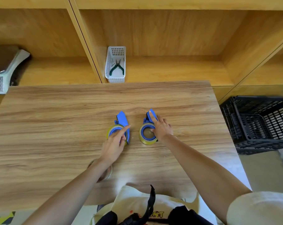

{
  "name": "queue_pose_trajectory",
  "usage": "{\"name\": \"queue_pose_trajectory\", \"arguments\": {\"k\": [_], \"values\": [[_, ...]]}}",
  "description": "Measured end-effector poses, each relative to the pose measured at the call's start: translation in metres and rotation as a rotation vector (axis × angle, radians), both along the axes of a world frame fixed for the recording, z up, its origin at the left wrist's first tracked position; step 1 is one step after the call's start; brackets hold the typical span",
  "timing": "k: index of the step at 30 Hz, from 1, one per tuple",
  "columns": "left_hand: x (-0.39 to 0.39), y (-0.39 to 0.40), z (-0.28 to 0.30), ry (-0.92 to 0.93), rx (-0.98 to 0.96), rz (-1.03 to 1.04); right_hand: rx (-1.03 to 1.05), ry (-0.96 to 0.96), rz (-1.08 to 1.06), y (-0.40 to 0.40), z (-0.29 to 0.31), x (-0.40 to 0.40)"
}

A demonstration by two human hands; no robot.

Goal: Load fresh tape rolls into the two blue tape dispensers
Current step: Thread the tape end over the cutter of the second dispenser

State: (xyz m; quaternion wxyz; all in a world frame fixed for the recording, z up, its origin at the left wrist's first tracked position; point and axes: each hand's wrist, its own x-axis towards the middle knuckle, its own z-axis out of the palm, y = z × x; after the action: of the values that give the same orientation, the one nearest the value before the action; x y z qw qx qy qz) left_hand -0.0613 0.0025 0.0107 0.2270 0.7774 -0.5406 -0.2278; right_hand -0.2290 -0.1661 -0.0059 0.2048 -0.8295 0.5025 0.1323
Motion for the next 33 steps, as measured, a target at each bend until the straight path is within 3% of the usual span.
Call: {"name": "queue_pose_trajectory", "arguments": {"k": [9, 17, 20, 24, 29, 33], "values": [[-0.002, -0.013, 0.004, 0.000, -0.003, 0.010, 0.053, -0.082, -0.088, -0.001, 0.007, 0.001], [-0.009, -0.026, -0.005, 0.091, -0.112, 0.053, 0.202, -0.409, -0.181, -0.006, 0.008, -0.014], [-0.022, -0.037, 0.009, 0.350, -0.083, 0.272, 0.214, -0.598, -0.240, -0.009, 0.010, -0.011], [-0.028, -0.055, 0.021, 1.023, 0.085, 0.483, 0.280, -0.793, -0.295, -0.012, 0.024, -0.003], [-0.034, -0.069, 0.039, 1.307, -0.018, 0.405, 0.337, -0.930, -0.213, -0.011, 0.024, -0.001], [-0.035, -0.074, 0.048, 1.305, -0.119, 0.371, 0.376, -0.892, -0.215, -0.015, 0.033, -0.005]]}}
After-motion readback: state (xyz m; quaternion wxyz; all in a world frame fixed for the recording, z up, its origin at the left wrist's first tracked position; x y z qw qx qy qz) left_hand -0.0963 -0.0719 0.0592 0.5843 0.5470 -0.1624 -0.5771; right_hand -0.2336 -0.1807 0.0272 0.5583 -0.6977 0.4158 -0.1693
